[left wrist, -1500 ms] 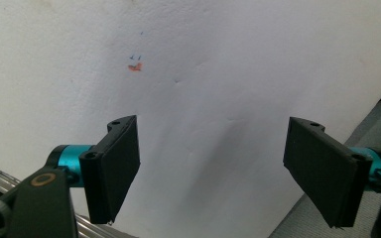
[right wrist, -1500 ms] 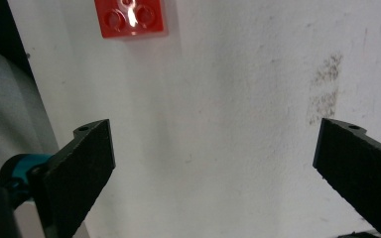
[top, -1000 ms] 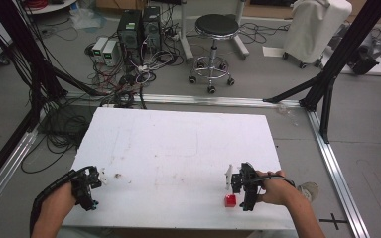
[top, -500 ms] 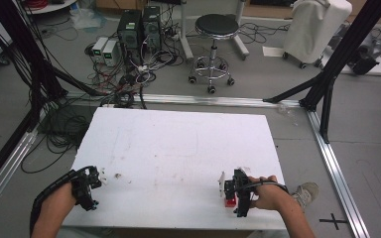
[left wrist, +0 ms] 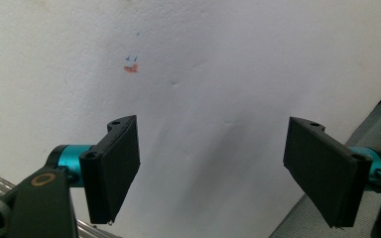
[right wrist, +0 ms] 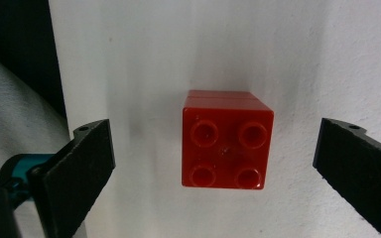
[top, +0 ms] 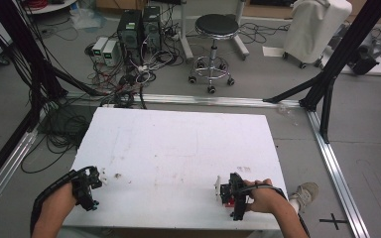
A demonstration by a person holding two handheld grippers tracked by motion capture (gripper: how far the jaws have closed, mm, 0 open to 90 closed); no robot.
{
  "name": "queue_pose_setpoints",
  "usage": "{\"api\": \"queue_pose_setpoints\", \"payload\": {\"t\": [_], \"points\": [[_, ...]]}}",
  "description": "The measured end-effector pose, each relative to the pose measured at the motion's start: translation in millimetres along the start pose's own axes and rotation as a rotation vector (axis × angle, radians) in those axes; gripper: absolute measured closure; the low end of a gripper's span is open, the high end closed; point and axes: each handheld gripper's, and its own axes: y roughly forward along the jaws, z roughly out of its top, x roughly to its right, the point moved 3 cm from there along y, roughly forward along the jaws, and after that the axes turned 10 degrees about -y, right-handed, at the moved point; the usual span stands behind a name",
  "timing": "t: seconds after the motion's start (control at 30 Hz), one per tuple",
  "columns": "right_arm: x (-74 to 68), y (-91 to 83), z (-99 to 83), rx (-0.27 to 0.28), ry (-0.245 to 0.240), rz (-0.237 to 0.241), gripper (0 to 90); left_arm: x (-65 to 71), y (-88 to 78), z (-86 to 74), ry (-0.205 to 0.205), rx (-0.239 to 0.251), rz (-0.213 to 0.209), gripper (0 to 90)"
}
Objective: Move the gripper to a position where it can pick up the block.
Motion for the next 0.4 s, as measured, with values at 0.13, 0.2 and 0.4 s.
{"api": "queue_pose_setpoints", "payload": {"t": [0.13, 0.2, 0.4], "points": [[0.6, 1.7, 0.0, -0.003, 0.003, -0.001, 1.9, -0.1, 0.0, -0.3, -0.003, 0.002, -0.001, 22.4], [0.8, 2.0, -0.2, -0.003, 0.004, -0.002, 1.9, -0.2, -0.1, -0.5, -0.004, 0.001, 0.001, 22.4], [0.2, 1.6, -0.3, 0.001, 0.005, -0.003, 1.9, -0.2, 0.2, 0.5, 0.002, 0.002, -0.003, 22.4]]}}
